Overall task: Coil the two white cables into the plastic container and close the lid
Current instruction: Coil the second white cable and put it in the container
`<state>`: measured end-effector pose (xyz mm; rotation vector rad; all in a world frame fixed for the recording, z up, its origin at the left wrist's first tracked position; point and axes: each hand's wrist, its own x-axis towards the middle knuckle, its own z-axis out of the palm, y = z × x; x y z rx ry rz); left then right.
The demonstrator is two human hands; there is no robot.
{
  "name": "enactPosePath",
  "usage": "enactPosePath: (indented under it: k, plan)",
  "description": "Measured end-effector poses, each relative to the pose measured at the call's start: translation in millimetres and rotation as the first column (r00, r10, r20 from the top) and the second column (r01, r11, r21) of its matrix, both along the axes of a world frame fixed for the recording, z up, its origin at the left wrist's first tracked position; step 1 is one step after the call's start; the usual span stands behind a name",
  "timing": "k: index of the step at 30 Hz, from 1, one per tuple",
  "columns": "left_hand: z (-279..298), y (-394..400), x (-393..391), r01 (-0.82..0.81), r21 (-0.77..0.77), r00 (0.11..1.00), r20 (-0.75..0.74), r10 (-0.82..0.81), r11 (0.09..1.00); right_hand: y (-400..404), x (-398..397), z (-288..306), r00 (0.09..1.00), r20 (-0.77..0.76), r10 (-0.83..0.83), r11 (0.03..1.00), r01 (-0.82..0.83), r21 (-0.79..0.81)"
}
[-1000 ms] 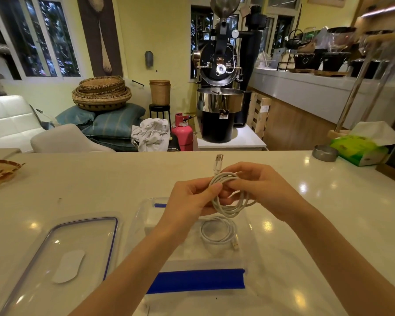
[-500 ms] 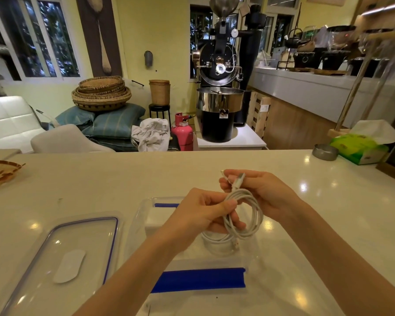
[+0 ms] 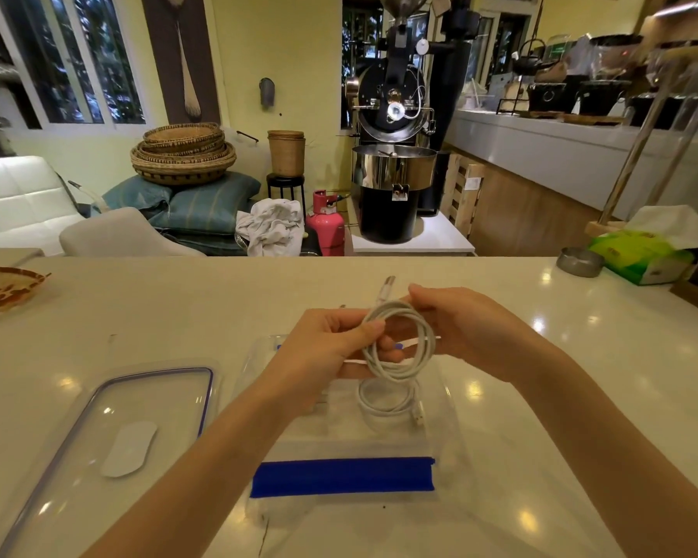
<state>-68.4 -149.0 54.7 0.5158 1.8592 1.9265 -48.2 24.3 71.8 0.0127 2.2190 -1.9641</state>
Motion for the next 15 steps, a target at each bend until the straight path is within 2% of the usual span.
enactPosePath:
  k: [2,5,7,10,15]
  plan:
    - [-2.1,-9.3,-1.5,-0.057,-0.041,0.998,-0.009,0.057,0.998,-6.1,3.8,1.2,0.989,-0.143,0.025,0.97,0.01,0.244]
    - [-5.4,-23.3,-1.9,-0.084,-0.174,0.995,-0.066,0.073,0.981,-20.5,3.5,-5.5,0.965,-0.252,0.067,0.912,0.043,0.409]
    - [-7.6,-33.0,-2.8,-0.076,-0.299,0.995,-0.084,0.053,0.951,-30.0,0.8,-12.3,0.973,-0.21,0.093,0.89,0.013,0.456]
    - [-11.8,-46.7,-4.6,-0.02,-0.452,0.997,-0.081,-0.019,0.892,-39.3,-1.4,-21.6,0.987,-0.101,0.124,0.896,-0.068,0.439]
    - [-18.0,-51.2,-5.5,-0.024,-0.605,0.975,-0.191,-0.115,0.796,-49.2,4.2,-33.1,0.988,-0.026,0.149,0.847,-0.115,0.52]
